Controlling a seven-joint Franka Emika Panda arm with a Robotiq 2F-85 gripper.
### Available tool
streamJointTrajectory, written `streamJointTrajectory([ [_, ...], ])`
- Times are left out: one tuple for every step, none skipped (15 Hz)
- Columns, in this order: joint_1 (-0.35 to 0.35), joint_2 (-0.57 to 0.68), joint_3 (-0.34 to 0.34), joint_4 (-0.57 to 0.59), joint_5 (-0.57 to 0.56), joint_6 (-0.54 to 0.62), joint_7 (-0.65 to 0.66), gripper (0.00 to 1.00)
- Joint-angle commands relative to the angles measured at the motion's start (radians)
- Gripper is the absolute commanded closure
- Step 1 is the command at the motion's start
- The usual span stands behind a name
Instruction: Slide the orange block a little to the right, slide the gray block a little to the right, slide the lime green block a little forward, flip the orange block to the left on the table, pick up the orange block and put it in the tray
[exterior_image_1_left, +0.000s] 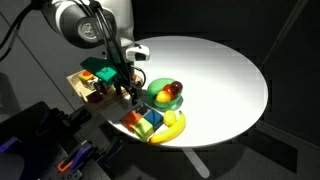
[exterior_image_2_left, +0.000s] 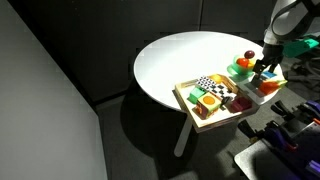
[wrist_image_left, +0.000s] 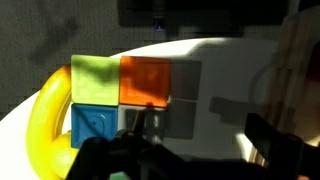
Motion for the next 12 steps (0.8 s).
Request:
streamJointTrajectory([
  [-0.016, 0.035, 0.005, 0.021, 0.031, 0.006, -0.043, 0.0],
  [-0.015, 0.038, 0.008, 0.02, 0.033, 0.004, -0.043, 0.0],
  [-0.014, 0.041, 0.009, 0.018, 0.032, 0.004, -0.041, 0.0],
  [-0.011, 0.045, 0.01, 0.018, 0.029, 0.005, -0.035, 0.0],
  [-0.008, 0.049, 0.01, 0.017, 0.023, 0.007, -0.028, 0.0],
  [-0.006, 0.053, 0.009, 0.016, 0.017, 0.01, -0.023, 0.0],
  [-0.002, 0.059, 0.008, 0.017, 0.01, 0.014, -0.014, 0.0],
  [0.001, 0.065, 0.008, 0.017, 0.005, 0.017, -0.009, 0.0],
  [0.005, 0.07, 0.008, 0.017, 0.0, 0.022, -0.004, 0.0],
  [0.009, 0.077, 0.008, 0.017, -0.007, 0.027, 0.003, 0.0],
  [0.014, 0.082, 0.007, 0.017, -0.013, 0.035, 0.008, 0.0],
  [0.021, 0.087, 0.004, 0.015, -0.024, 0.051, 0.018, 0.0],
])
